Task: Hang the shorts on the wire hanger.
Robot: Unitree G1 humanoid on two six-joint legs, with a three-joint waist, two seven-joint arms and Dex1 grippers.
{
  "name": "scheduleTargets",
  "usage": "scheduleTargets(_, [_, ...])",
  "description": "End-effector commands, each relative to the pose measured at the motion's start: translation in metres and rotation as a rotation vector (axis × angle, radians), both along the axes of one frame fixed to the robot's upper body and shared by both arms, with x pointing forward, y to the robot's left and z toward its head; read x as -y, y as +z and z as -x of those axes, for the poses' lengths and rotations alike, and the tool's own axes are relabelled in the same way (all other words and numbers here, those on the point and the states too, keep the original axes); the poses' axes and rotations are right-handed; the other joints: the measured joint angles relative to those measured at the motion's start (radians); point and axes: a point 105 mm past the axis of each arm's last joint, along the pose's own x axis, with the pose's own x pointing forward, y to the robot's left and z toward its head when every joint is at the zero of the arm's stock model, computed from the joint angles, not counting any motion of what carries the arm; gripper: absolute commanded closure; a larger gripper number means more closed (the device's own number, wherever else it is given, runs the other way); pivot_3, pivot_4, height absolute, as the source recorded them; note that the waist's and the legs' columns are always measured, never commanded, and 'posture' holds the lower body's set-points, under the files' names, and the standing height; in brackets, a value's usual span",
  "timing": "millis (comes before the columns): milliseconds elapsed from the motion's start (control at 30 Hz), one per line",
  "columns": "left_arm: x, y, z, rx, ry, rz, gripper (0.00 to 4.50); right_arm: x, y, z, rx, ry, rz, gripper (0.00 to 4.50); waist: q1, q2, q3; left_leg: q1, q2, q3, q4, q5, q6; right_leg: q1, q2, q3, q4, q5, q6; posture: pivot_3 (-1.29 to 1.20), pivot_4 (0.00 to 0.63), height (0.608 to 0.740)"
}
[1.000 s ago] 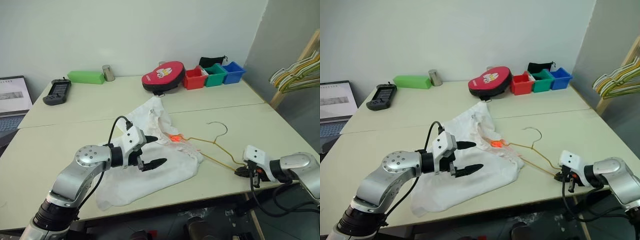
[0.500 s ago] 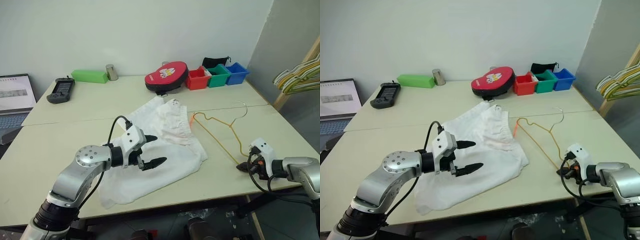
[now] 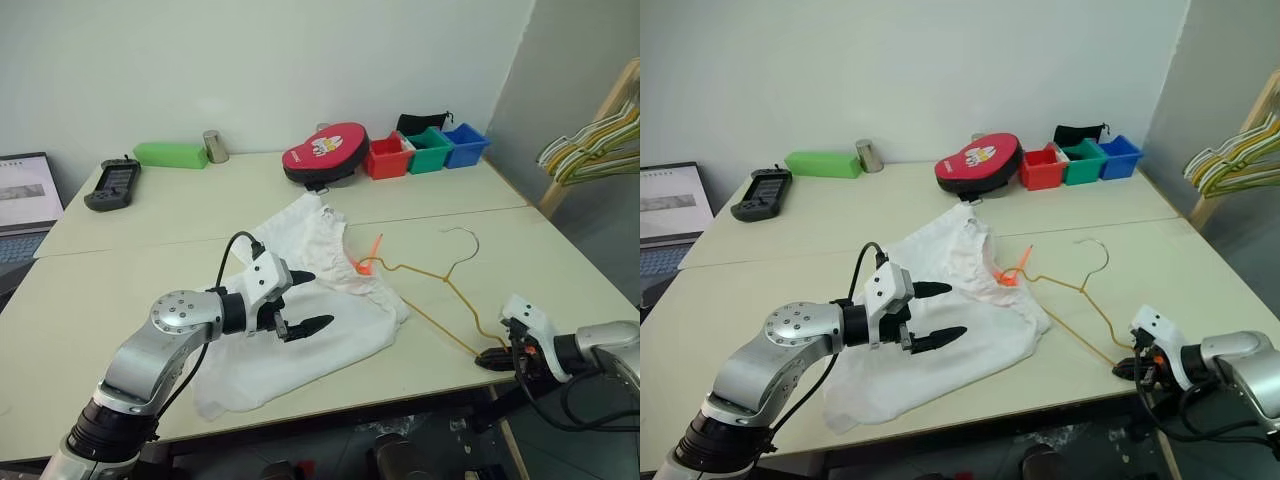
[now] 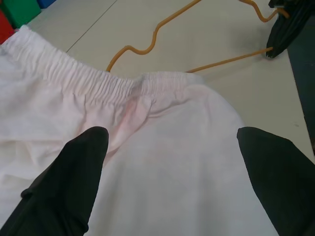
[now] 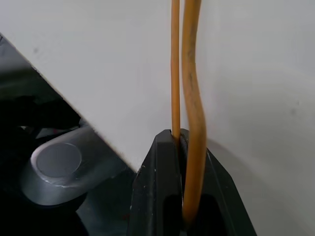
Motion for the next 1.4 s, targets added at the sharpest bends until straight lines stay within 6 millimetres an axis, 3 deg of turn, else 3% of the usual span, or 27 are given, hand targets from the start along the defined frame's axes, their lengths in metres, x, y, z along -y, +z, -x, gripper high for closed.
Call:
scheduleTargets(33, [0.001, 0.009, 0.000, 0.044, -0.008, 0.004, 0.03, -0.008, 0.008, -0.013, 0.093, 0.086, 0.034, 4.50, 0.001, 0.000, 0.000, 0.000, 0.000, 0.000, 0.000, 0.000, 0.000, 0.000, 0.000, 0.000, 0.000, 0.001, 0.001, -0.16, 0.048, 0.740])
scheduleTargets(267, [-0.002, 0.009, 0.000, 0.047, 0.005, 0.003, 0.03, -0.008, 0.002, -0.024, 0.154, 0.143, 0.125, 4.50, 0.006, 0.000, 0.000, -0.003, 0.000, -0.001, -0.001, 0.000, 0.000, -0.002, 0.000, -0.001, 0.000, 0.001, 0.001, -0.15, 0.044, 0.740])
scheduleTargets(433, [0.000, 0.008, 0.001, 0.045, 0.008, 0.009, 0.03, -0.024, 0.006, -0.036, 0.160, 0.128, 0.087, 4.50, 0.001, 0.000, 0.000, -0.001, 0.001, -0.001, 0.000, 0.000, 0.000, -0.002, 0.000, 0.001, 0.000, 0.001, 0.001, -0.15, 0.045, 0.740])
scheduleTargets(767, [-0.002, 0.008, -0.003, 0.051, 0.023, 0.003, 0.03, -0.056, 0.041, -0.045, 0.064, 0.030, -0.144, 4.50, 0.006, 0.000, 0.000, -0.003, 0.001, -0.004, -0.001, 0.000, 0.000, -0.003, 0.000, 0.000, 0.000, 0.001, 0.001, -0.15, 0.050, 0.740])
scheduleTargets(1033, [-0.003, 0.008, -0.006, 0.055, 0.027, -0.002, 0.03, -0.066, 0.073, -0.057, 0.093, -0.035, -0.207, 4.50, 0.002, 0.001, 0.000, -0.003, 0.001, -0.004, -0.001, 0.000, 0.000, -0.004, 0.000, 0.000, 0.001, 0.001, 0.001, -0.16, 0.054, 0.740])
scheduleTargets(1233, [-0.004, 0.010, -0.011, 0.065, 0.025, -0.007, 0.03, -0.073, 0.077, -0.060, 0.125, -0.029, -0.187, 4.50, 0.002, 0.001, 0.000, -0.004, 0.001, -0.003, -0.001, 0.000, 0.000, -0.004, 0.000, 0.000, 0.000, 0.001, 0.001, -0.17, 0.052, 0.740])
scheduleTargets(1400, [-0.015, 0.023, -0.025, 0.091, 0.037, -0.018, 0.03, -0.073, 0.086, -0.067, 0.216, -0.022, -0.173, 4.50, 0.002, 0.001, 0.000, -0.006, 0.000, -0.003, -0.001, 0.000, 0.000, -0.006, 0.000, 0.000, 0.001, 0.001, 0.001, -0.17, 0.051, 0.740])
